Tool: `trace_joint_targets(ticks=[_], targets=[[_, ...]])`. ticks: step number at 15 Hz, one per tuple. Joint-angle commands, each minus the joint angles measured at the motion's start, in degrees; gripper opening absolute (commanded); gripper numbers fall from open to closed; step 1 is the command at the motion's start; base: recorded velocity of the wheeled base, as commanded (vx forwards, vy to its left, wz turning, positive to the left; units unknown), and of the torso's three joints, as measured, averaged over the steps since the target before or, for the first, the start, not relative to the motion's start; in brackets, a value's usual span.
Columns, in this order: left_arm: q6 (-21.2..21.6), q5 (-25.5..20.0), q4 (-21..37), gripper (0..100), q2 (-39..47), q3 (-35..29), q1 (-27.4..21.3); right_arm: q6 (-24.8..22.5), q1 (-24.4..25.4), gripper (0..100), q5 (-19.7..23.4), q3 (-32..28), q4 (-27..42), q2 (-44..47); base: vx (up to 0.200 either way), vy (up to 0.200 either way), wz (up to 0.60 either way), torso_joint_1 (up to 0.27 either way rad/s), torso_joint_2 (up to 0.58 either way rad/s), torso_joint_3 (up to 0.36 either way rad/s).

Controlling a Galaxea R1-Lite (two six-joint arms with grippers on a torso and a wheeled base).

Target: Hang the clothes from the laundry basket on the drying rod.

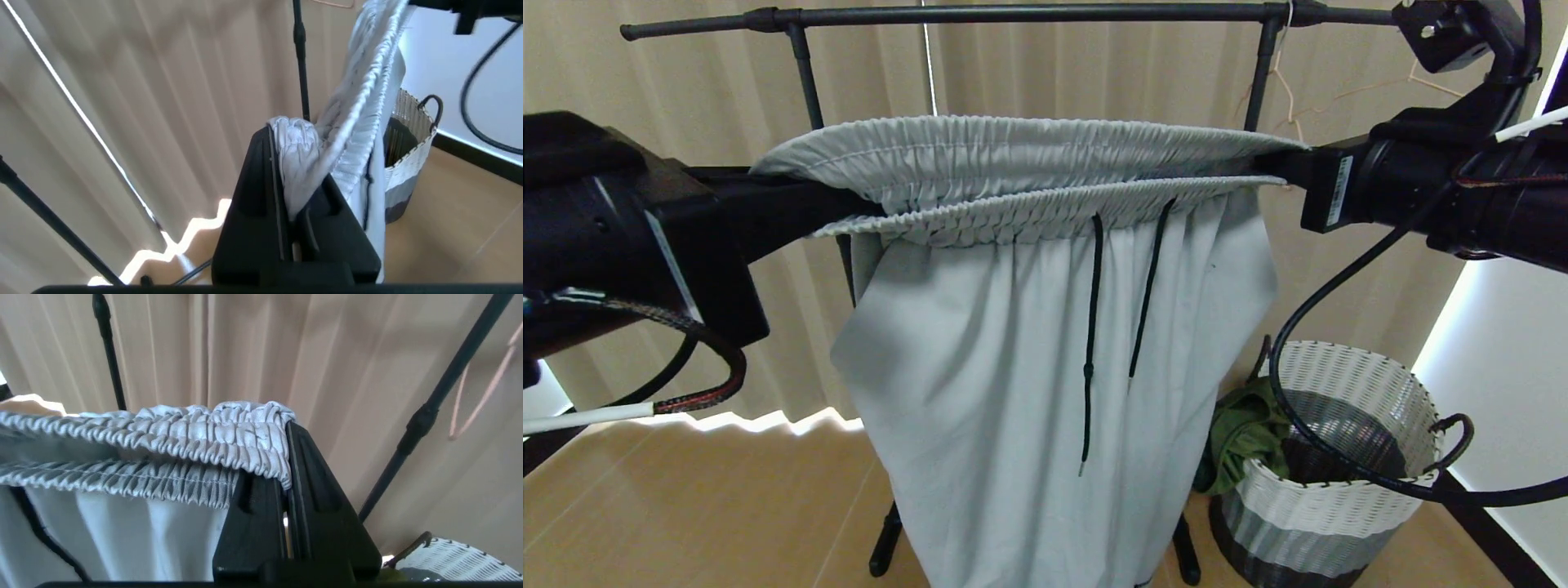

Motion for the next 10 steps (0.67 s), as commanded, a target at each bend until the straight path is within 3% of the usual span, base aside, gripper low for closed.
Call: trace_joint_targets(ticks=[1, 10], targets=[[-0.03, 0.01, -0.06, 0, -0.8, 0.36, 0.02, -0.02, 0.02, 0, -0.04, -0.15, -0.01, 0.47, 0.0, 0.0, 0.0, 0.0, 0.0, 0.0], [0.14, 0.28, 0.03, 0, 6.58, -6.23, 1.51, -0.28, 0.02, 0, -0.13, 2.14, 0.52, -4.36, 0.0, 0.0, 0.0, 0.0, 0.0, 0.0]])
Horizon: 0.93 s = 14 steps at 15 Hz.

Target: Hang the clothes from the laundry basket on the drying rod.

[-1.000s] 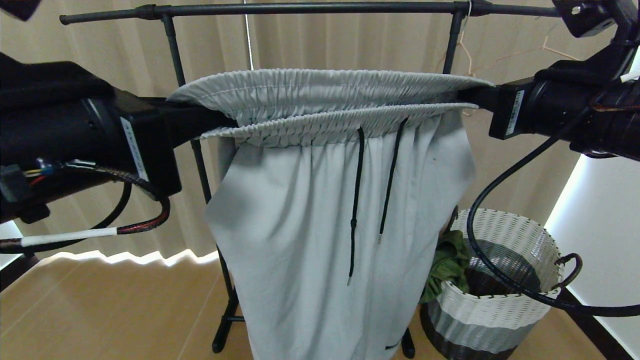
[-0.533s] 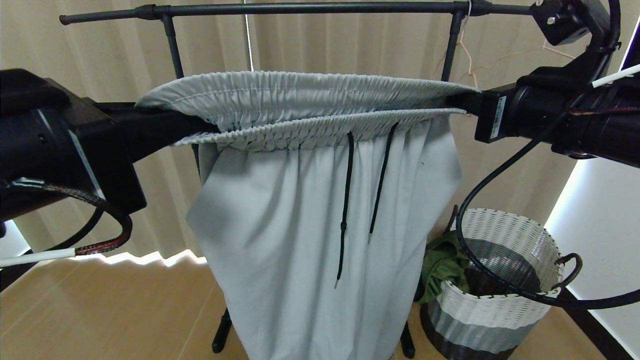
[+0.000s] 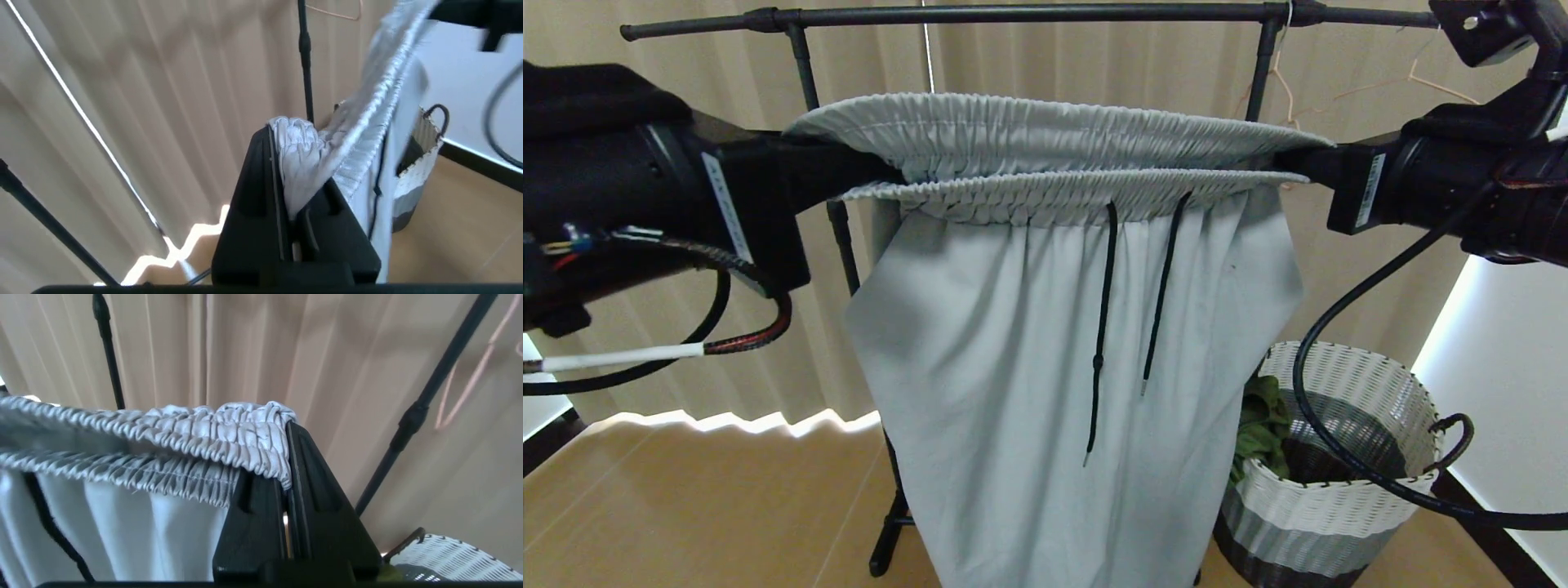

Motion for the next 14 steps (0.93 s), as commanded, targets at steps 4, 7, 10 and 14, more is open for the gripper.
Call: trace_joint_targets(ticks=[4, 7, 10, 14], targets=[[-0.32, -0.03, -0.43, 0, 9.39, -5.2, 6.33, -0.12, 0.02, 0, 0.06, 2.52, 0.41, -4.73, 0.0, 0.0, 0.0, 0.0, 0.0, 0.0], [-0.49, 0.06, -0.43, 0, 13.87, -9.51, 7.91, -0.12, 0.29, 0, 0.06, 5.86, 0.41, -7.63, 0.0, 0.0, 0.0, 0.0, 0.0, 0.0], [-0.58, 0.06, -0.43, 0, 17.48, -15.22, 7.82, -0.12, 0.38, 0, 0.06, 7.27, 0.41, -8.42, 0.0, 0.0, 0.0, 0.0, 0.0, 0.0], [-0.67, 0.14, -0.43, 0, 17.39, -15.4, 7.73, -0.12, 0.38, 0, 0.14, 7.35, 0.41, -8.16, 0.0, 0.0, 0.0, 0.0, 0.0, 0.0]])
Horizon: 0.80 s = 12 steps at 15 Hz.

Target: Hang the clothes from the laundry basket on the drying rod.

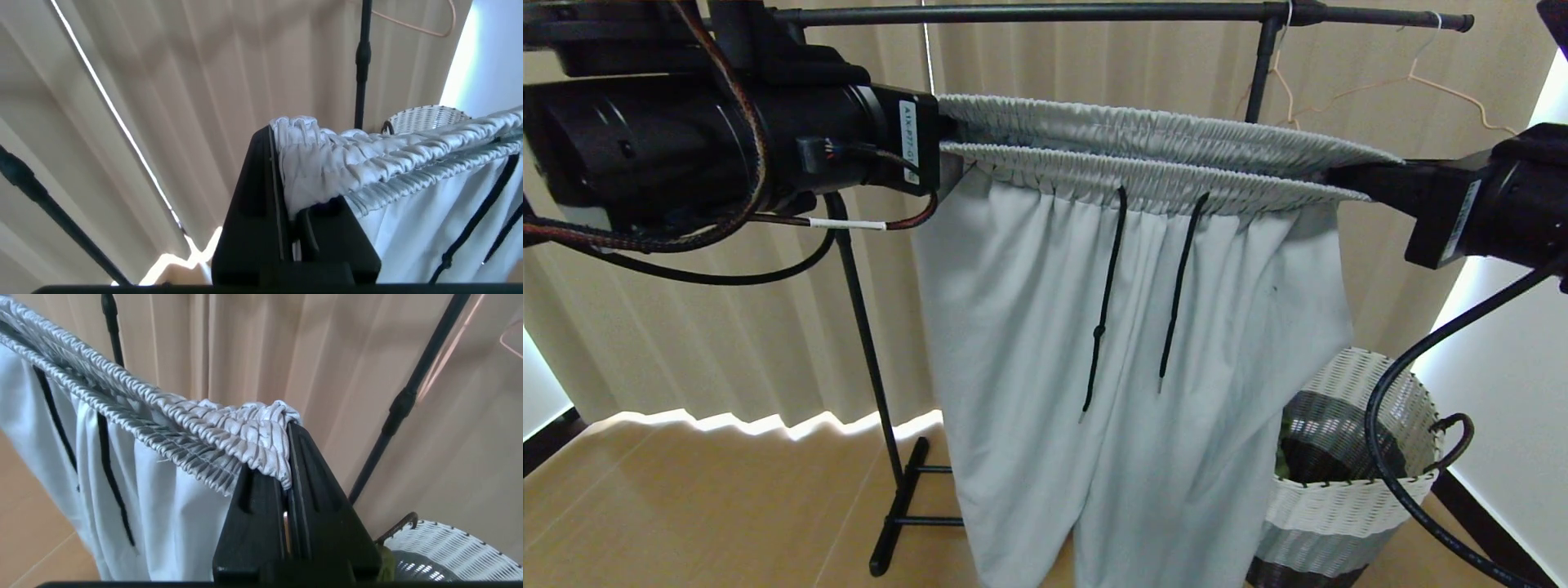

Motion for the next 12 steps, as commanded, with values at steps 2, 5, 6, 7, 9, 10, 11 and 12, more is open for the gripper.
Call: trace_joint_targets(ticks=[2, 5, 6, 7, 9, 10, 11, 12], targets=[[-1.24, -0.05, 0.06, 0, 0.33, 0.65, 0.01, 0.01, 0.03, 0, 0.05, 0.17, -0.03, -0.04, 0.0, 0.0, 0.0, 0.0, 0.0, 0.0], [-1.42, -0.14, -0.03, 0, 0.33, 1.97, -0.26, 0.01, 0.03, 0, 0.05, 0.26, 0.06, -0.12, 0.0, 0.0, 0.0, 0.0, 0.0, 0.0], [-1.42, -0.05, -0.12, 0, 0.33, 2.05, -0.26, 0.01, 0.03, 0, 0.05, 0.61, -0.03, -0.12, 0.0, 0.0, 0.0, 0.0, 0.0, 0.0], [-1.51, 0.03, -0.12, 0, 0.33, 2.14, -0.26, 0.01, 0.03, 0, 0.13, 1.05, -0.03, -0.12, 0.0, 0.0, 0.0, 0.0, 0.0, 0.0], [-1.42, 0.03, -0.12, 0, -0.81, 3.02, -0.26, 0.01, 0.03, 0, 0.13, 1.57, -0.03, 0.23, 0.0, 0.0, 0.0, 0.0, 0.0, 0.0], [-1.42, 0.03, -0.12, 0, -1.16, 3.55, -0.17, 0.01, 0.03, 0, 0.13, 1.4, -0.03, 0.31, 0.0, 0.0, 0.0, 0.0, 0.0, 0.0], [-1.42, 0.21, -0.12, 0, -1.42, 3.64, -0.17, 0.01, 0.03, 0, 0.13, 1.4, -0.03, 0.31, 0.0, 0.0, 0.0, 0.0, 0.0, 0.0], [-1.42, 0.21, -0.12, 0, -1.78, 3.81, -0.17, 0.01, 0.12, 0, 0.13, 1.49, -0.03, 0.31, 0.0, 0.0, 0.0, 0.0, 0.0, 0.0]])
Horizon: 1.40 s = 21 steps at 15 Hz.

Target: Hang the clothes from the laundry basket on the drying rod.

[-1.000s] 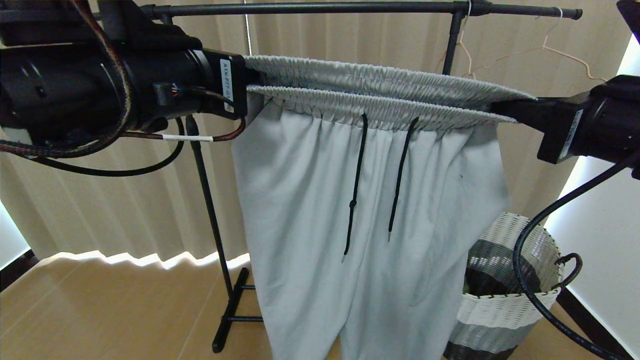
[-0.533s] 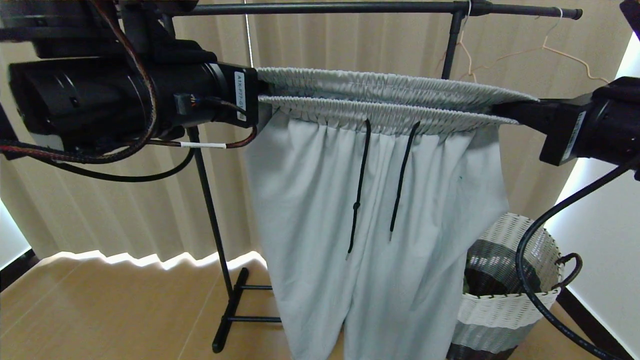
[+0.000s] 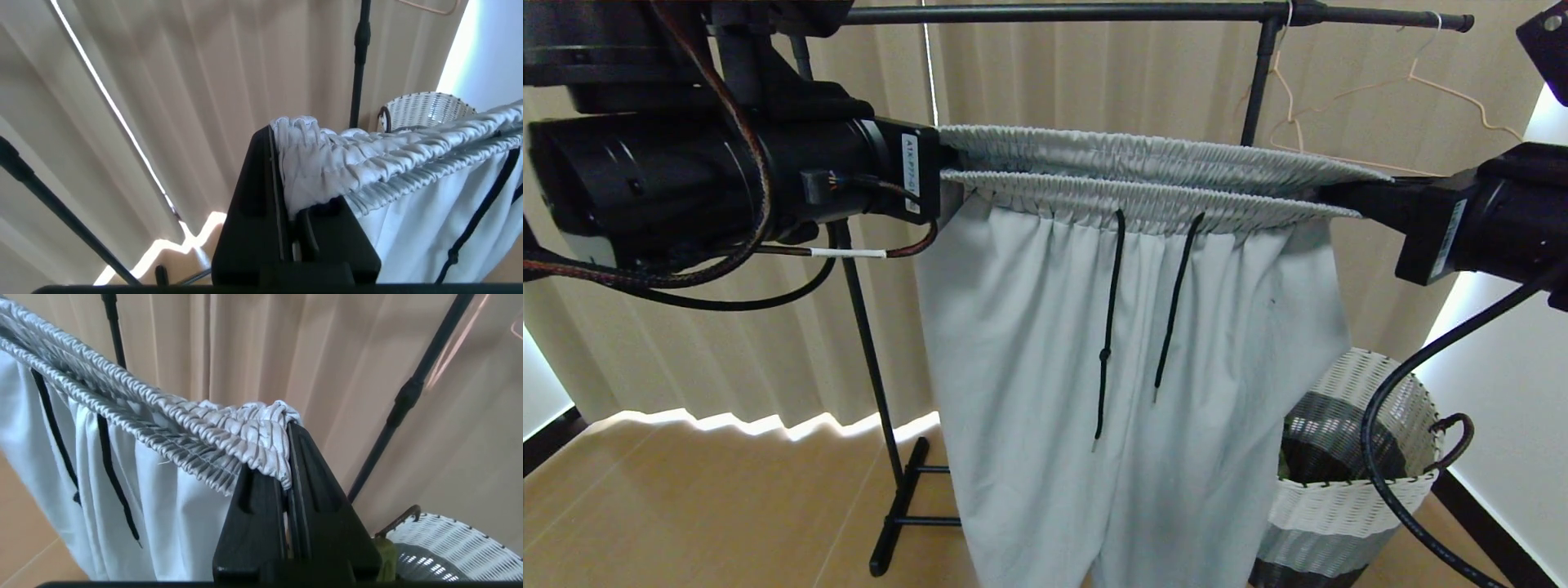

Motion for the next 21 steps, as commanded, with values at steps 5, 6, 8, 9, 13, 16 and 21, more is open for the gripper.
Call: trace_joint_targets(ticks=[5, 6, 8, 9, 13, 16, 21], targets=[[-0.03, -0.02, -0.03, 0, -1.16, 1.43, 0.18, -0.01, 0.1, 0, 0.23, 0.17, 0.14, 0.16, 0.0, 0.0, 0.0, 0.0, 0.0, 0.0], [-0.03, -0.11, -0.03, 0, -1.08, 1.43, 0.18, -0.01, 0.1, 0, 0.23, 0.17, 0.76, 0.16, 0.0, 0.0, 0.0, 0.0, 0.0, 0.0], [-0.03, -0.11, -0.03, 0, -1.08, 1.43, 0.18, -0.01, 0.1, 100, 0.23, 0.17, 1.81, -0.02, 0.0, 0.0, 0.0, 0.0, 0.0, 0.0], [0.06, -0.11, -0.03, 0, -1.08, 1.43, 0.18, -0.01, 0.1, 100, 0.14, 0.35, 1.55, -0.02, 0.0, 0.0, 0.0, 0.0, 0.0, 0.0], [0.32, 0.33, 0.05, 0, -0.81, 1.61, 2.37, 0.07, 0.19, 100, 5.5, 2.11, 0.85, -1.87, 0.0, 0.0, 0.0, 0.0, 0.0, 0.0], [0.5, 2.44, 0.05, 0, -0.9, 2.66, 4.83, 0.07, 0.1, 100, 15.61, 4.65, 0.93, -6.44, 0.0, 0.0, 0.0, 0.0, 0.0, 0.0], [0.41, 2.61, -0.03, 0, -2.04, 3.89, 5.63, 0.07, -0.25, 100, 17.81, 5.27, 0.76, -7.93, 0.0, 0.0, 0.0, 0.0, 0.0, 0.0]])
